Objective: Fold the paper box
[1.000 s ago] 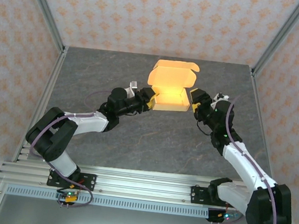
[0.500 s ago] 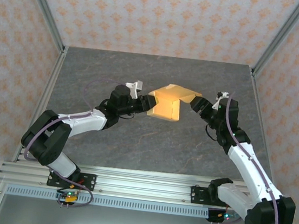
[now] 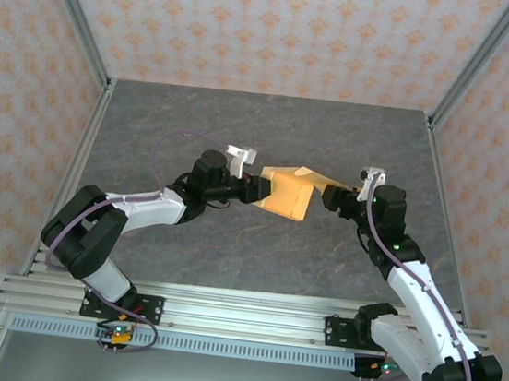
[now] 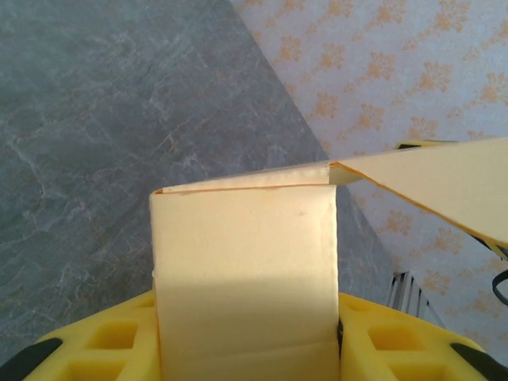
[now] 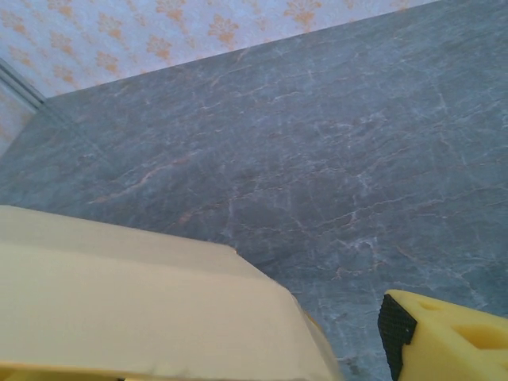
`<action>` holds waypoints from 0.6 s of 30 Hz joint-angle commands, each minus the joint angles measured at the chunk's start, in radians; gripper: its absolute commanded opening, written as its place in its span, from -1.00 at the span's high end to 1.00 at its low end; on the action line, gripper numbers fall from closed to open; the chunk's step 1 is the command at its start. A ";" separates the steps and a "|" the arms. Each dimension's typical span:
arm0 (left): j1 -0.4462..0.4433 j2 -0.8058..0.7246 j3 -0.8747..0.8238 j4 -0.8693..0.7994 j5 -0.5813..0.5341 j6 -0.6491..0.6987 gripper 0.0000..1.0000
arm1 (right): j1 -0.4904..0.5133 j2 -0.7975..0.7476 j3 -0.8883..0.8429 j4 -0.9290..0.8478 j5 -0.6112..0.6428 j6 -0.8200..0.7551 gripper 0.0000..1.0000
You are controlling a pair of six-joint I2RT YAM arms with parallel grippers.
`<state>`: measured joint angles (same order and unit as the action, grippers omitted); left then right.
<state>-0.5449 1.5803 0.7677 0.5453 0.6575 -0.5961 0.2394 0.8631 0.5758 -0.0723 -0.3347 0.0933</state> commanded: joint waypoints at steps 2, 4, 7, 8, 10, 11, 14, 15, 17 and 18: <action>0.034 0.082 0.045 0.061 0.071 -0.148 0.51 | -0.002 0.008 -0.025 0.097 0.106 -0.018 -0.61; 0.037 0.112 0.048 0.096 0.079 -0.219 0.51 | -0.002 0.026 -0.024 0.100 0.123 -0.015 -0.61; 0.049 0.123 0.021 0.200 0.069 -0.319 0.51 | -0.002 0.047 -0.018 0.095 0.056 0.001 -0.57; 0.049 0.117 0.017 0.202 0.061 -0.332 0.51 | -0.002 0.051 -0.018 0.089 0.014 0.000 -0.53; 0.048 0.085 0.019 0.150 0.029 -0.323 0.50 | -0.002 0.058 -0.018 0.074 -0.099 -0.002 -0.28; 0.047 0.064 0.019 0.122 0.017 -0.308 0.51 | 0.000 0.063 -0.015 0.060 -0.137 0.003 -0.20; 0.044 -0.009 0.022 0.031 -0.035 -0.273 0.51 | 0.008 0.077 -0.007 -0.022 -0.218 0.026 -0.17; 0.045 -0.031 0.024 0.004 -0.051 -0.266 0.51 | 0.016 0.079 -0.009 -0.041 -0.242 0.015 -0.17; 0.044 -0.069 0.029 -0.033 -0.061 -0.262 0.51 | 0.041 0.086 -0.008 -0.066 -0.236 0.001 -0.21; 0.043 -0.083 0.032 -0.045 -0.059 -0.262 0.51 | 0.053 0.097 -0.001 -0.073 -0.222 -0.003 -0.25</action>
<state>-0.5018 1.5585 0.7830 0.5476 0.6380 -0.8665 0.2661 0.9466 0.5591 -0.0902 -0.5003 0.1036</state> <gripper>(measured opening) 0.412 0.618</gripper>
